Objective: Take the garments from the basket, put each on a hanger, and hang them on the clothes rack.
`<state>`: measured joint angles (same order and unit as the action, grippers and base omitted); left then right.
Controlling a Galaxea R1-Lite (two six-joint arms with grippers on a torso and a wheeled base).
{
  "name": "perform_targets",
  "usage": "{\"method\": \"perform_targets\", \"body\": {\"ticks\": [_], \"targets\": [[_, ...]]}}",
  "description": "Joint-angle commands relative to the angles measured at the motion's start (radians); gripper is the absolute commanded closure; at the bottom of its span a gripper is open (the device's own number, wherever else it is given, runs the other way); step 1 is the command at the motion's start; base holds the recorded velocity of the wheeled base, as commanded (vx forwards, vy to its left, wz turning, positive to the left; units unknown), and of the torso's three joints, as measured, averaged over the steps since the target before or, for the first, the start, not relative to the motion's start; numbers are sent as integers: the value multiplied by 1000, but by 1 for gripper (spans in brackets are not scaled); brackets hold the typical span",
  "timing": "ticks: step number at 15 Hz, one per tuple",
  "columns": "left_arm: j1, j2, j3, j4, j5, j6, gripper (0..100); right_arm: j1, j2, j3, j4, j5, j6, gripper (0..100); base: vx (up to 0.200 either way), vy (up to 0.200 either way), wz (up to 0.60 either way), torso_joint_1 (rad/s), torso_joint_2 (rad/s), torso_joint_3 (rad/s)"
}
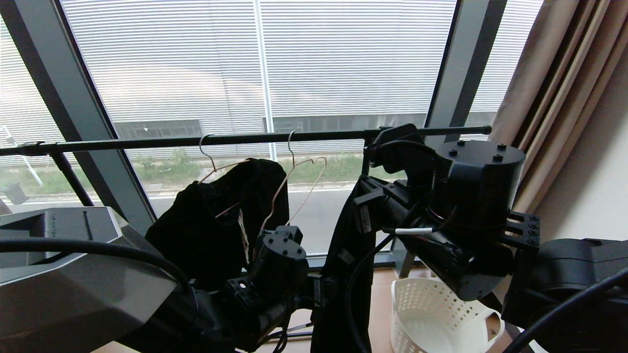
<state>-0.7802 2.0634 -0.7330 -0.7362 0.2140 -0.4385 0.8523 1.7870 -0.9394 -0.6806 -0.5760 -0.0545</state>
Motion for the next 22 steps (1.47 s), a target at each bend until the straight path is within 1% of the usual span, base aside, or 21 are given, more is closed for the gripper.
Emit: {"method": "perform_targets", "body": {"ticks": [1, 8, 9, 12, 15, 16, 18, 19, 21, 22], "targets": [[-1, 1, 6, 0, 1, 0, 0, -7, -20, -3, 0, -1, -1, 100, 0, 0, 0, 0, 0, 0], [-11, 0, 17, 0, 7, 3, 0, -79, -18, -19, 0, 1, -2, 100, 0, 0, 0, 0, 0, 0], [-16, -2, 17, 0, 8, 3, 100, -99, -14, -24, 0, 1, -2, 100, 0, 0, 0, 0, 0, 0], [-14, -51, 35, 0, 8, 6, 100, -151, -9, -22, 0, -2, -7, 100, 0, 0, 0, 0, 0, 0], [-4, -112, 53, 4, 8, 7, 100, -188, -15, 5, 13, -4, -22, 100, 0, 0, 0, 0, 0, 0], [22, -143, 63, 4, 8, 29, 100, -194, -28, 54, 12, -7, -38, 100, 0, 0, 0, 0, 0, 0], [44, -174, 67, 4, 7, 47, 100, -193, -52, 119, 16, -8, -56, 100, 0, 0, 0, 0, 0, 0], [47, -187, 70, 6, 7, 49, 100, -193, -61, 151, 16, -8, -94, 100, 0, 0, 0, 0, 0, 0], [50, -192, 70, 6, 7, 49, 100, -190, -55, 192, 16, -8, -146, 100, 0, 0, 0, 0, 0, 0], [50, -192, 72, 6, 7, 49, 100, -180, -43, 202, 16, -8, -154, 100, 0, 0, 0, 0, 0, 0]]}}
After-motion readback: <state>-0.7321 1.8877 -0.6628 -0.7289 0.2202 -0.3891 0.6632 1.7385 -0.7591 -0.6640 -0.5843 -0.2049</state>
